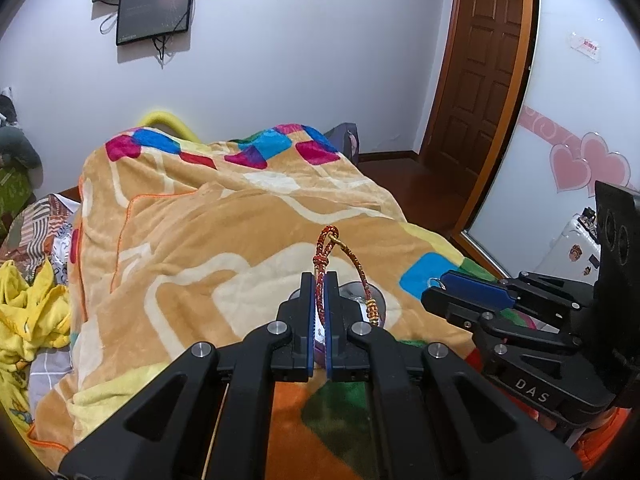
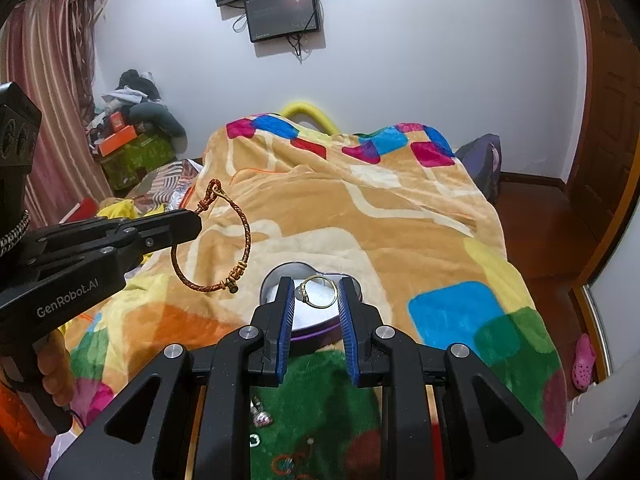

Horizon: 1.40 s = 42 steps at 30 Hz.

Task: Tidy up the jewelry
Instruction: 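Lower the bracelet and ring into the heart tin and open both grippers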

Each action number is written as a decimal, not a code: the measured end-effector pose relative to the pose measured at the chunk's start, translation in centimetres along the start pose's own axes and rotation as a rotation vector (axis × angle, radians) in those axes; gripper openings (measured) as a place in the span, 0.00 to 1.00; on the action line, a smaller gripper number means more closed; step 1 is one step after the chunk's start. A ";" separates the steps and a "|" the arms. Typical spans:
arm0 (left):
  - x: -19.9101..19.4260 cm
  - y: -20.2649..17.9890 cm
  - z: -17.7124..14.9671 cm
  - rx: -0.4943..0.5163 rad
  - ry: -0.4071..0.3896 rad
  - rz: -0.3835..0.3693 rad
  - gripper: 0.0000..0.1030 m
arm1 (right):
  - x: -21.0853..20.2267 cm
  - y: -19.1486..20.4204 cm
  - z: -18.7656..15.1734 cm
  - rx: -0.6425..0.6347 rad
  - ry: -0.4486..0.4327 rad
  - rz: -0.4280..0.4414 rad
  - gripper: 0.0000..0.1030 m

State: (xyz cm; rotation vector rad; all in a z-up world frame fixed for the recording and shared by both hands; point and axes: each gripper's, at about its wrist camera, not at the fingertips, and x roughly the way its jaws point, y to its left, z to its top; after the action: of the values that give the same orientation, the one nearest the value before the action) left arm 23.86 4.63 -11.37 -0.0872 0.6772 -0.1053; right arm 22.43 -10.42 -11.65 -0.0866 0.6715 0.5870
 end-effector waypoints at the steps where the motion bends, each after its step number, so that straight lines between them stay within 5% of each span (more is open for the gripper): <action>1: 0.6 0.1 0.0 0.000 0.010 -0.001 0.02 | 0.2 -0.1 0.1 0.001 0.003 0.001 0.19; 24: 8.6 0.9 -1.1 -0.017 0.184 -0.062 0.02 | 6.5 -1.2 0.1 -0.040 0.153 0.031 0.19; 39: 8.0 0.8 -1.4 0.005 0.201 -0.051 0.03 | 7.5 -0.9 -0.1 -0.057 0.238 0.049 0.20; 42: 7.7 0.8 -1.3 0.011 0.199 -0.043 0.09 | 7.3 -0.6 -0.1 -0.064 0.244 0.046 0.20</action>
State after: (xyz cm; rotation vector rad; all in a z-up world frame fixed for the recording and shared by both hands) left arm 29.04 4.39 -17.26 -0.0813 0.8735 -0.1600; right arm 27.36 -7.41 -16.25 -0.2056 0.8937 0.6478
